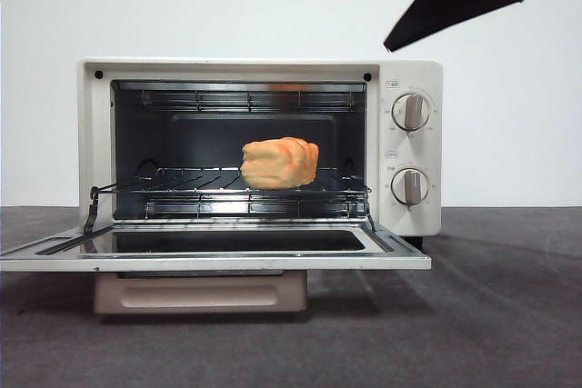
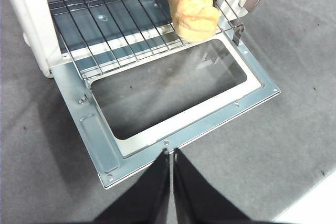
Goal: The left arm flap open the oven, the right arm pick bread and place it into oven, the left arm flap close the oven
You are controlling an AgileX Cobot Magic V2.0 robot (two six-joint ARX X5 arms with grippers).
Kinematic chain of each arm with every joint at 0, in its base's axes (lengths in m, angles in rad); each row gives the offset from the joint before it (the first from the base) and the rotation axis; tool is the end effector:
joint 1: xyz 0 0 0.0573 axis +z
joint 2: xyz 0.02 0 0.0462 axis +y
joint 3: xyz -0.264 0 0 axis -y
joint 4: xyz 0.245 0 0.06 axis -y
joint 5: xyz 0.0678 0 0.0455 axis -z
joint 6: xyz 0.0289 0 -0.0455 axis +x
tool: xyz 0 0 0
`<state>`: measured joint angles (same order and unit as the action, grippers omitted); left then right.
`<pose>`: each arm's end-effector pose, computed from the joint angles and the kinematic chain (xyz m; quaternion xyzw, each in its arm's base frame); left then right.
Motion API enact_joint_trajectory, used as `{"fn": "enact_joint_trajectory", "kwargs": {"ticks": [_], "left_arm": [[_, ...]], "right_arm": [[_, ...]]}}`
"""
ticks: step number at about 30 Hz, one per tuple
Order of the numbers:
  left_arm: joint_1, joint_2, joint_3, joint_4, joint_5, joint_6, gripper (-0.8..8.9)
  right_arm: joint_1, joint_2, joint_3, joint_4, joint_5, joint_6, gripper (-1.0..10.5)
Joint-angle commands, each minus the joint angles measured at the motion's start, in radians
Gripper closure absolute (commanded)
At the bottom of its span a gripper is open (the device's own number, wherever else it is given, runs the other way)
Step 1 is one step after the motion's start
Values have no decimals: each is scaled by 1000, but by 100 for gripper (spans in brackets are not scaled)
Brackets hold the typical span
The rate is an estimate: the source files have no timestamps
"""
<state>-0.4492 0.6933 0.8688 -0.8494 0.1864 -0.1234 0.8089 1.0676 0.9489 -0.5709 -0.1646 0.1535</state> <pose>0.1084 -0.0582 0.3140 -0.0120 0.3453 -0.2741 0.8975 0.1466 0.1605 0.3041 -0.0429 0.3534 0.4143 0.8376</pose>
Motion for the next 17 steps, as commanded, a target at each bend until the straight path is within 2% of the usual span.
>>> {"fn": "enact_joint_trajectory", "kwargs": {"ticks": [1,7,17], "left_arm": [[-3,13,7,12,0,-10,798],[21,34,-22,72,-13,-23,798],[230,55,-249,292,17,-118,799]], "right_arm": [[9,2,14,17,-3,-10,502],[9,2,14,16,-3,-10,502],[9,1,14,0,-3,-10,502]]}}
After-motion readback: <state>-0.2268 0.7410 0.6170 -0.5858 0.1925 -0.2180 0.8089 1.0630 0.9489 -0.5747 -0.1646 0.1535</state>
